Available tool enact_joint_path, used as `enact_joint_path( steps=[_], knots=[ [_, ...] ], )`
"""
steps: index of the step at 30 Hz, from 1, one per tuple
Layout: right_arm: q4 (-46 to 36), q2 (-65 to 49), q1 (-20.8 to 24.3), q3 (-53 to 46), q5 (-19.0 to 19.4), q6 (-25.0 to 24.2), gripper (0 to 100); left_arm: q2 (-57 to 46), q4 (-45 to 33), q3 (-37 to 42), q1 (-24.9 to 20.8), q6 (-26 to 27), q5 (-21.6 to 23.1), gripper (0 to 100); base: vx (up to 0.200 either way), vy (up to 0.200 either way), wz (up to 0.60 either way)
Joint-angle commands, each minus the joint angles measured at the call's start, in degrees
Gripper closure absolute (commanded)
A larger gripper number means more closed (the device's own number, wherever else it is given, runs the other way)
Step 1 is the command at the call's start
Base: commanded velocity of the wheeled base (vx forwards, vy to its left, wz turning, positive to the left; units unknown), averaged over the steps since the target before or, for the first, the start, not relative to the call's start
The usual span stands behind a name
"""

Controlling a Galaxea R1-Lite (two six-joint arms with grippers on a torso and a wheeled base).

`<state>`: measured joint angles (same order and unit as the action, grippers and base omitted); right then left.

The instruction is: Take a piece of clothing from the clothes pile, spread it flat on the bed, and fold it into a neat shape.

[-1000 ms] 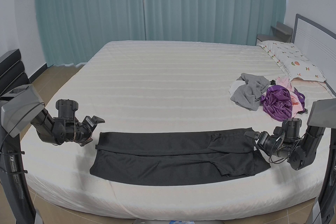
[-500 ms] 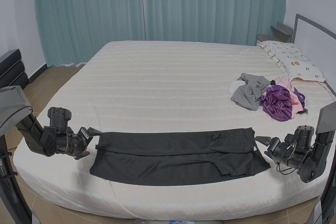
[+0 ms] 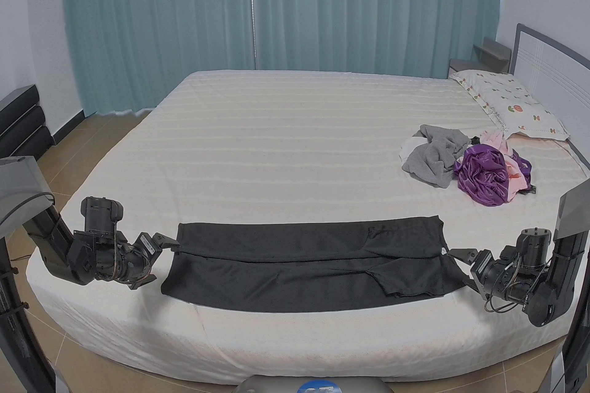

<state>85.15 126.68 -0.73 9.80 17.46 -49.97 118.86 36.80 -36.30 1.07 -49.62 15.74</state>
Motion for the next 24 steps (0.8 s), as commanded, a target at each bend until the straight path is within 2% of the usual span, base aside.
enact_joint_path(
  steps=[1,8,9,12,24],
  knots=[
    [0.01,0.76,-0.15,-0.05,0.03,-0.39,0,0.15,0.02,1.32,-0.46,0.92,-0.18,0,0.0,0.0,0.0],
    [0.01,1.2,0.2,-0.05,0.03,-0.39,0,0.15,-0.15,2.55,-2.13,2.68,-1.85,0,0.0,0.0,0.0],
    [0.01,1.46,0.2,-0.05,-0.14,-0.39,0,0.32,-0.07,2.47,-2.83,2.68,-4.14,0,0.0,0.0,0.0],
    [0.01,1.55,0.2,-0.05,-0.14,-0.39,0,1.29,0.02,2.29,-3.18,2.68,-5.63,0,0.0,0.0,0.0],
    [0.01,1.9,0.2,-0.05,-0.14,-0.39,0,2.52,-0.68,2.64,-3.62,2.68,-6.86,0,0.0,0.0,0.0]
  ],
)
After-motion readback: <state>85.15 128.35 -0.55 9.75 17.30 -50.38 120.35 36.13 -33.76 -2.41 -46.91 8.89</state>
